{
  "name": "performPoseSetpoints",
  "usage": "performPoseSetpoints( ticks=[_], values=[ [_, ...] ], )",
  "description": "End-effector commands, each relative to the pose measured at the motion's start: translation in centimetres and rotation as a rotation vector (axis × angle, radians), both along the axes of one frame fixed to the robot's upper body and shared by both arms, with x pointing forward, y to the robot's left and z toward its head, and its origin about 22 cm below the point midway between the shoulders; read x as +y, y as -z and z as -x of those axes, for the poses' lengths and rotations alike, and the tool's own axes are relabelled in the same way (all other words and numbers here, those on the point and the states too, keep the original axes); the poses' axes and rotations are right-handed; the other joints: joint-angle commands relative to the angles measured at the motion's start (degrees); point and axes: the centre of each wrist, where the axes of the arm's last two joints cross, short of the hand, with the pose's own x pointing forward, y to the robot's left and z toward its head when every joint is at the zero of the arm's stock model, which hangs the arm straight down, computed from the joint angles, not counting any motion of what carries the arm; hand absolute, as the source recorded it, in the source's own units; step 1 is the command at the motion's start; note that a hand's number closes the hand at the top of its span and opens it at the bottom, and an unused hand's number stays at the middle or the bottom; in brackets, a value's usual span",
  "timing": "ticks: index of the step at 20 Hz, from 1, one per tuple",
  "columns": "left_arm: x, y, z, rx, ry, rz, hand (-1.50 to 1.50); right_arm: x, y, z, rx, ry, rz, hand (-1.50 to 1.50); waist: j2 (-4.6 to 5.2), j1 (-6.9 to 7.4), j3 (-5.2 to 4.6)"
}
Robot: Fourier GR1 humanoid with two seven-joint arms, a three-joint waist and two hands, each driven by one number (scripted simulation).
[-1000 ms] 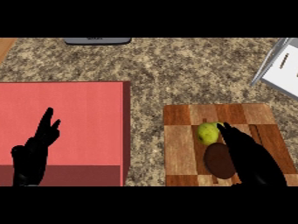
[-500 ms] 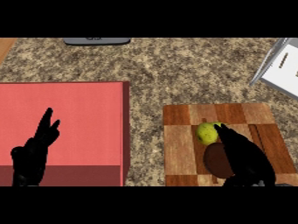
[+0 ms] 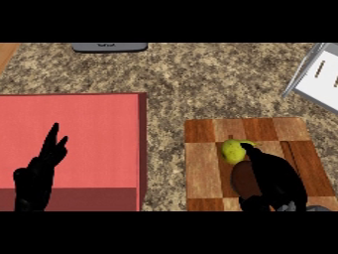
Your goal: Pick the cupcake from the cutting board and place it in the tiered basket
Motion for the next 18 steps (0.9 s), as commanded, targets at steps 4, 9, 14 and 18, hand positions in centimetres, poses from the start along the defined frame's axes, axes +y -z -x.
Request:
performPoseSetpoints(
  ticks=[4,9,14,18],
  values=[
    [-1.4,2.6,0.3,0.097,0.016,0.100,0.00,1.7,2.3,0.9,-0.074,-0.099,0.092,1.50,1.39,-0.10,-1.55],
    [-1.7,3.9,1.6,0.109,0.010,0.087,0.00,-2.7,-0.7,-1.3,-0.200,0.015,0.049,1.50,1.35,-1.19,-1.55],
    [0.2,1.8,1.6,0.086,-0.078,0.079,0.00,-15.3,-1.9,-2.2,-0.233,0.296,0.105,1.50,1.68,-5.68,-1.17],
    [1.0,1.7,2.4,0.106,-0.095,0.080,0.00,-21.0,-5.3,-2.1,-0.384,0.389,-0.025,1.50,0.89,-6.26,-1.30]
  ],
)
